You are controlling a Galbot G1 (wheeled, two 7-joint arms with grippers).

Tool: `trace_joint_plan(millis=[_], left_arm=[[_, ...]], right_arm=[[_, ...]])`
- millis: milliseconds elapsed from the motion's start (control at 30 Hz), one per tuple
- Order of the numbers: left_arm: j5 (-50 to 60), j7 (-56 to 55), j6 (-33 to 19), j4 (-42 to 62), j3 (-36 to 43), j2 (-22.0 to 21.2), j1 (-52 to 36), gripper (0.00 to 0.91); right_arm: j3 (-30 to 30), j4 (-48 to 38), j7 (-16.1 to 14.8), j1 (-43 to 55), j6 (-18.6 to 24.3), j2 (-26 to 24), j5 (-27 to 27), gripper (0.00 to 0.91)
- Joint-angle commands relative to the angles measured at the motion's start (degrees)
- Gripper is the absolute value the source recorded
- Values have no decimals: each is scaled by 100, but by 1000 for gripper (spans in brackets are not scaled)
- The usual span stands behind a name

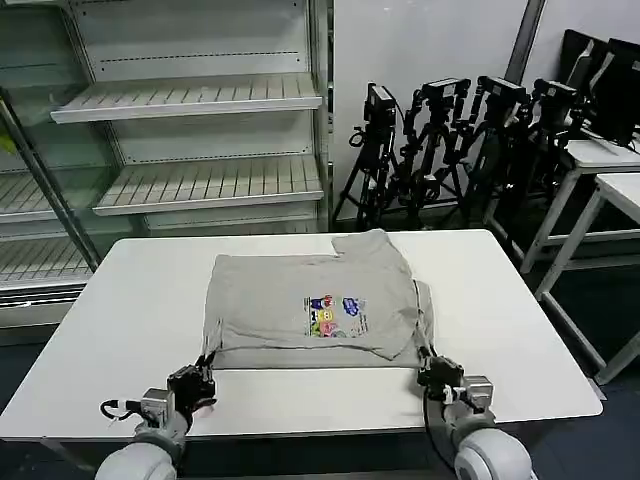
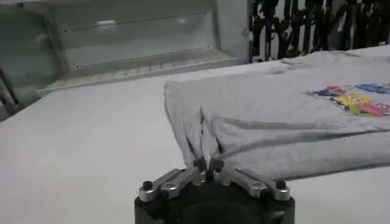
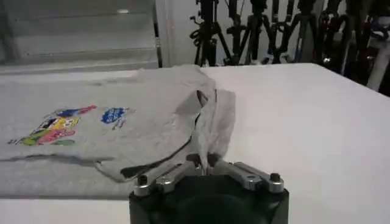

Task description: Fold and organize the clothes.

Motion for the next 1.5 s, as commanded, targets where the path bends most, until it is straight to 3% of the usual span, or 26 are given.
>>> trace_joint_plan(millis=[33, 67, 100, 133, 233, 367, 533, 667, 867, 1067, 1267, 1500], left_arm=[[80, -79, -128, -1156, -428, -1, 1454, 40], [109, -89, -145, -1244, -452, -39, 1717, 50], [135, -96, -147, -1307, -469, -59, 1773, 836], [146, -110, -133, -1384, -506, -100, 1908, 907], [139, -161, -69, -1518, -567, -121, 2012, 907], [160, -177, -43, -1692, -670, -86, 1948, 907], [26, -130, 65, -1879, -1067, 165, 1357, 907], [-251, -135, 103, -1625, -1051, 430, 629, 907], [-691, -170, 330, -244, -209, 689, -1344, 907], [-616, -179, 570, 1279, 990, 682, -3047, 907], [-909, -188, 574, 2752, 1619, 454, -4086, 907], [-783, -258, 573, 3740, 1936, 255, -4905, 907]], right_arm=[[403, 847, 6, -956, 4, -159, -32, 0], [444, 990, -16, -1083, -2, -149, -85, 0], [472, 1083, -45, -1197, -10, -134, -168, 685], [499, 1185, -84, -1345, -15, -109, -304, 907], [467, 1364, -82, -1481, -97, -43, -710, 907], [511, 1506, -31, -1360, 33, 8, -772, 907], [784, 1568, 116, -481, 146, -125, -291, 907], [650, 1103, 233, 549, 63, -275, 109, 907], [-337, -1271, 393, 3054, -149, -192, 284, 907], [-1042, -3125, 172, 4693, -316, 72, -30, 907], [-1376, -4376, 104, 5646, -391, 482, -94, 907], [-1496, -5823, -61, 6181, -319, 935, -303, 907]])
